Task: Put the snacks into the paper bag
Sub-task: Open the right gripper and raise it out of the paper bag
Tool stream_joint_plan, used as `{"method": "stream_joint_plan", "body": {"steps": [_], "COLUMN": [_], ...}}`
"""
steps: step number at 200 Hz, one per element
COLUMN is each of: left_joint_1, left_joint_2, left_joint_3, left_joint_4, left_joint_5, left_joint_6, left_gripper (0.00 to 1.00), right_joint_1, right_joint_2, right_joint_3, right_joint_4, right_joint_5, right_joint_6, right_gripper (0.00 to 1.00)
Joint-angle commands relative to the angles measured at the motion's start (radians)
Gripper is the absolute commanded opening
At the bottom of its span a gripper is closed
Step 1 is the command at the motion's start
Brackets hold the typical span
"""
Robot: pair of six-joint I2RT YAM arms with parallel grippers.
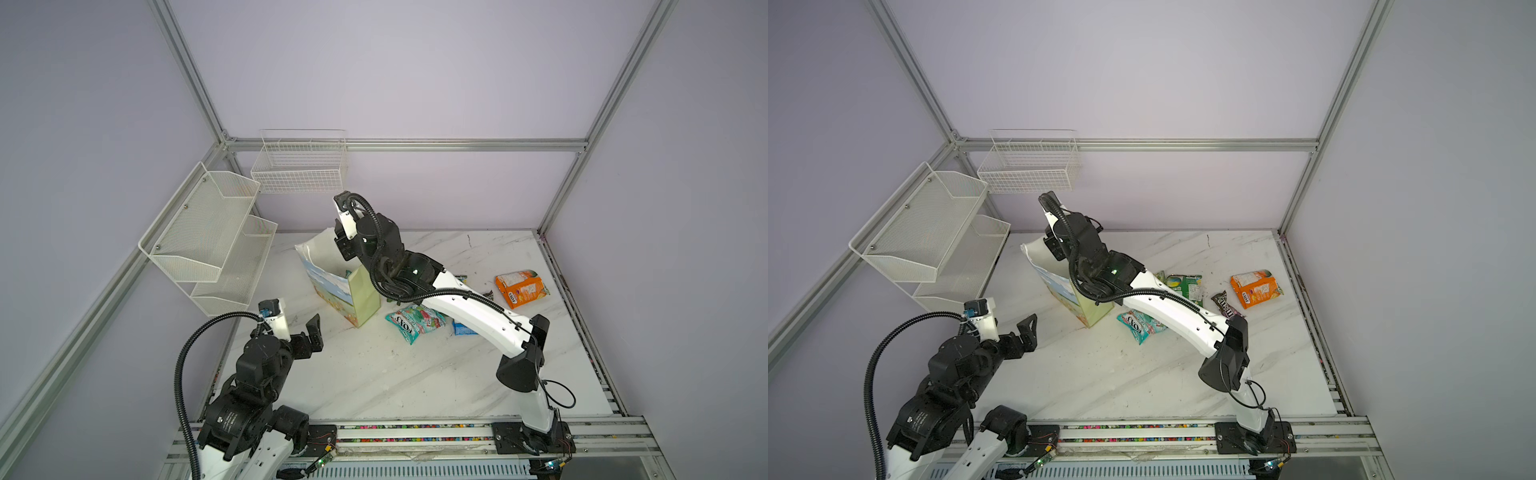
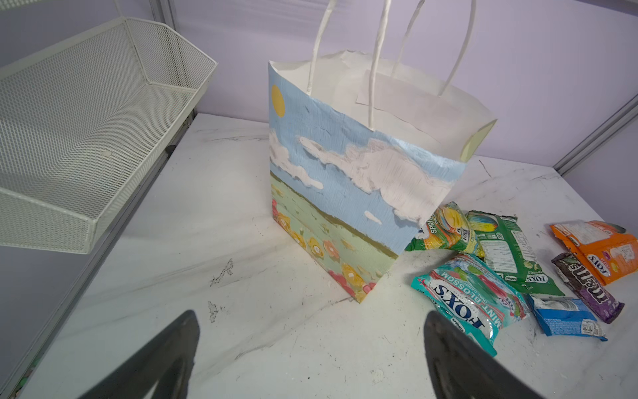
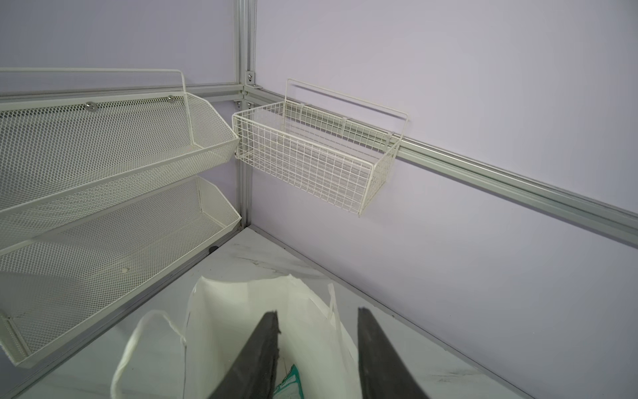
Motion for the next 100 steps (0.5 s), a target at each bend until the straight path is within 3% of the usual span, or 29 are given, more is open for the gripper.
{"method": "stream_joint_plan", "body": {"steps": [1,49,100], "left_joint_1": [-0.005,-0.007,-0.005], "left_joint_2": [-0.003,-0.001,-0.002], "left_joint_3": [-0.010,-0.010,-0.010], "left_joint_4": [0.021,0.021,0.021], "left_joint_5": [0.000,0.002,0.005], "left_joint_6": [-0.005,-0.005,-0.006], "left_gripper": [1.00,1.00,1.00], "right_joint_1": [0.003,0.003,-0.002], "right_joint_2": [-0.059,-0.143,-0.229], "right_joint_3": [-0.035,-0.125,-0.252], "right_joint_4": [0.035,0.044,0.049], "right_joint_5": [-0.013,-0.024,0.039], "right_joint_6": [0.025,0.063,0.097], "right_gripper": [0.43,0.52,0.58]}}
